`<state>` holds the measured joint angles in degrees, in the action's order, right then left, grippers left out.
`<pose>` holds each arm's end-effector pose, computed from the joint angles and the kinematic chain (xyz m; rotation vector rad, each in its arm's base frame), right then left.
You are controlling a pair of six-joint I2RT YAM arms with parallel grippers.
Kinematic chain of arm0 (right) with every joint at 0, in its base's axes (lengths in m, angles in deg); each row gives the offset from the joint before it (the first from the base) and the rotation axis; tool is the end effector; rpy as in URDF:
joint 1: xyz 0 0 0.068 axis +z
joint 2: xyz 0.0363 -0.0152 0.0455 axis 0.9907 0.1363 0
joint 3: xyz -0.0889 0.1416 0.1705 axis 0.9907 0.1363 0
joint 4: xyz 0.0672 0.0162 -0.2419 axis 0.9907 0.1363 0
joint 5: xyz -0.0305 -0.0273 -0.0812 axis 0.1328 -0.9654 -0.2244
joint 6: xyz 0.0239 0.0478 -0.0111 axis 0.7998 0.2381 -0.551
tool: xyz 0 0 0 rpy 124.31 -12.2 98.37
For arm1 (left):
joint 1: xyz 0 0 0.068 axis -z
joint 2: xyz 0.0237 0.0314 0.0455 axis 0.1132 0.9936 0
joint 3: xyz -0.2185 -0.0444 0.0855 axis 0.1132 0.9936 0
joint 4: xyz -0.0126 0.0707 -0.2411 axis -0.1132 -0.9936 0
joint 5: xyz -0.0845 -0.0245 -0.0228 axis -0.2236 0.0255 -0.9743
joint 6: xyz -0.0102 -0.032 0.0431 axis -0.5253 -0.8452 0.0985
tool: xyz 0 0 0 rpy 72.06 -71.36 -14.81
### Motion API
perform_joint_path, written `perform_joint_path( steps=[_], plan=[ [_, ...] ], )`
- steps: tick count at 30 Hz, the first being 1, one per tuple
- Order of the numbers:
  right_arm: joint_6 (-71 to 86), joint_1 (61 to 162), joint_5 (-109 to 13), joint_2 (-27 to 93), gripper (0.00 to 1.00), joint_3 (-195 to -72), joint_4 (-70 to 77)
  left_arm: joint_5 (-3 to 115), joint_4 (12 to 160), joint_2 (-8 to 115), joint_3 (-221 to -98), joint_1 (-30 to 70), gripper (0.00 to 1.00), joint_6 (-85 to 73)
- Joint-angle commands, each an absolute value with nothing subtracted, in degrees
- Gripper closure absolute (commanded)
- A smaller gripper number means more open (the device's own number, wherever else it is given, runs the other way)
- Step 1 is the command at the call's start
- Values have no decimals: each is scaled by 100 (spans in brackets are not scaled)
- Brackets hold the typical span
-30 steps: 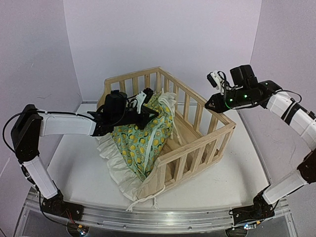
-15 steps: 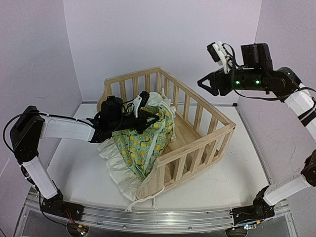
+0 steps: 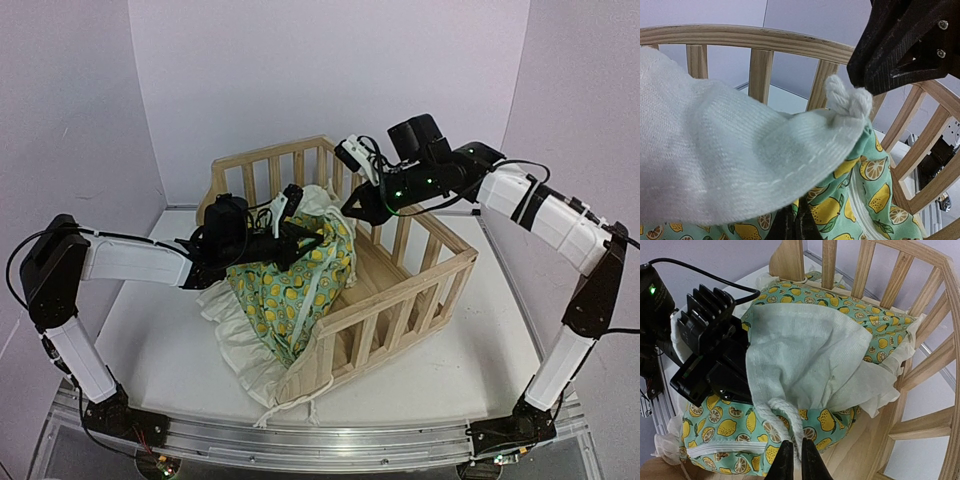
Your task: Set up the pet bed
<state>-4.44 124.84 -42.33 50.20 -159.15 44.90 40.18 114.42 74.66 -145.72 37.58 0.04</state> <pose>0.2662 0.2568 0.3429 -1.0513 2.0460 0.6036 0.2585 -0.2711 0.2288 0.8848 1.5620 -0.9932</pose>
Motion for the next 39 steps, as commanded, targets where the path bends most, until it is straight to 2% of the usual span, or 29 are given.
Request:
perform_joint_path(
  steps=[1, 13, 15, 22, 28, 32, 36, 39],
  plan=[
    [-487, 12479, -3913, 4869, 93, -15828, 3995, 3852, 11769, 7198, -14615, 3771, 100, -2],
    [-615, 12480, -3842, 5140, 97, -15687, 3977, 3732, 11777, 7213, -14659, 3771, 100, -31],
    [-666, 12479, -3888, 5172, 100, -15682, 3983, 3701, 11780, 7221, -14672, 3771, 100, -36],
    [-720, 12471, -3817, 5272, 100, -15723, 4012, 3570, 11780, 7191, -14647, 3771, 100, 11],
    [-714, 12531, -5212, 4555, 100, -15833, 5906, 3248, 11806, 7440, -14734, 3822, 100, 17],
    [-481, 12531, -5310, 4423, 100, -15829, 6968, 3049, 11824, 7919, -15063, 4132, 100, -61],
    [-130, 12549, -6128, 4029, 100, -15488, 7344, 3170, 11831, 8117, -15152, 4295, 100, -106],
    [4, 12550, -6281, 3720, 100, -15360, 7442, 3233, 11832, 8243, -15177, 4393, 100, -172]
  ],
)
